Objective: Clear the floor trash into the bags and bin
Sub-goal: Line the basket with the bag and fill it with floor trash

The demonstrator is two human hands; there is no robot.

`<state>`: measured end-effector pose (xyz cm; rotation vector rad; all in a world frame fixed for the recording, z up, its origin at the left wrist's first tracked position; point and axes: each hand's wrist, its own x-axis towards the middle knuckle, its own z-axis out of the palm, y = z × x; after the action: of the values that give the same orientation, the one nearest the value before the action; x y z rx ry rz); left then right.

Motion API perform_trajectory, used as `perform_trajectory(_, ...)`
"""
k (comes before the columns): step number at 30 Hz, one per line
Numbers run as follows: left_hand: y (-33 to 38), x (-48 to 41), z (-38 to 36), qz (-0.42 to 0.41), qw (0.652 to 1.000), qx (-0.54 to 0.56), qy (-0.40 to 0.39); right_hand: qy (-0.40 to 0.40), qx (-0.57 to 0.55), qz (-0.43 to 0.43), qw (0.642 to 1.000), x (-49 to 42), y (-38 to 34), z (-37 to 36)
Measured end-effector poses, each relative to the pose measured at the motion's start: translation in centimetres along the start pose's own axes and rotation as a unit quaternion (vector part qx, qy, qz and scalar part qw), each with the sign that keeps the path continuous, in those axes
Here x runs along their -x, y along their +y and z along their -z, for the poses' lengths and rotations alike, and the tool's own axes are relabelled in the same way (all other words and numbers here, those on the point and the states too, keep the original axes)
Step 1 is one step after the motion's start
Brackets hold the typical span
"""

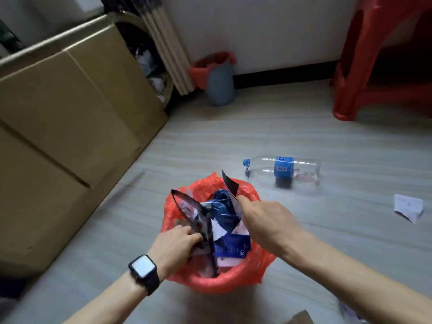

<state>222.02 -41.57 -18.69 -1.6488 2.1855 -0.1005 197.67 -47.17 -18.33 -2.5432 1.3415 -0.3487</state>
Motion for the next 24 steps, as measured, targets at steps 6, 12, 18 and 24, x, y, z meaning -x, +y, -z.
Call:
perform_trajectory(6, -1.2, -0.3, 0.2, 0.021, 0.984, 0.164, -0.07, -0.064, 0.067, 0.059, 0.994, -0.8, -2.7, -3.6)
perform_trajectory(12, -4.2, 0.7, 2.0, 0.023, 0.969, 0.206, 0.131, -0.09, 0.037, 0.081, 0.992, -0.3, -1.4, -4.3)
perform_trajectory(18, -5.2, -2.3, -0.9, -0.061, 0.995, 0.082, 0.009, -0.155, 0.026, 0.109, 0.982, -2.2, 0.5, -4.5)
perform_trajectory(24, -4.5, -5.5, -4.7, -0.078, 0.99, 0.102, -0.054, -0.251, 0.087, 0.061, 0.962, -4.6, -0.4, -6.1)
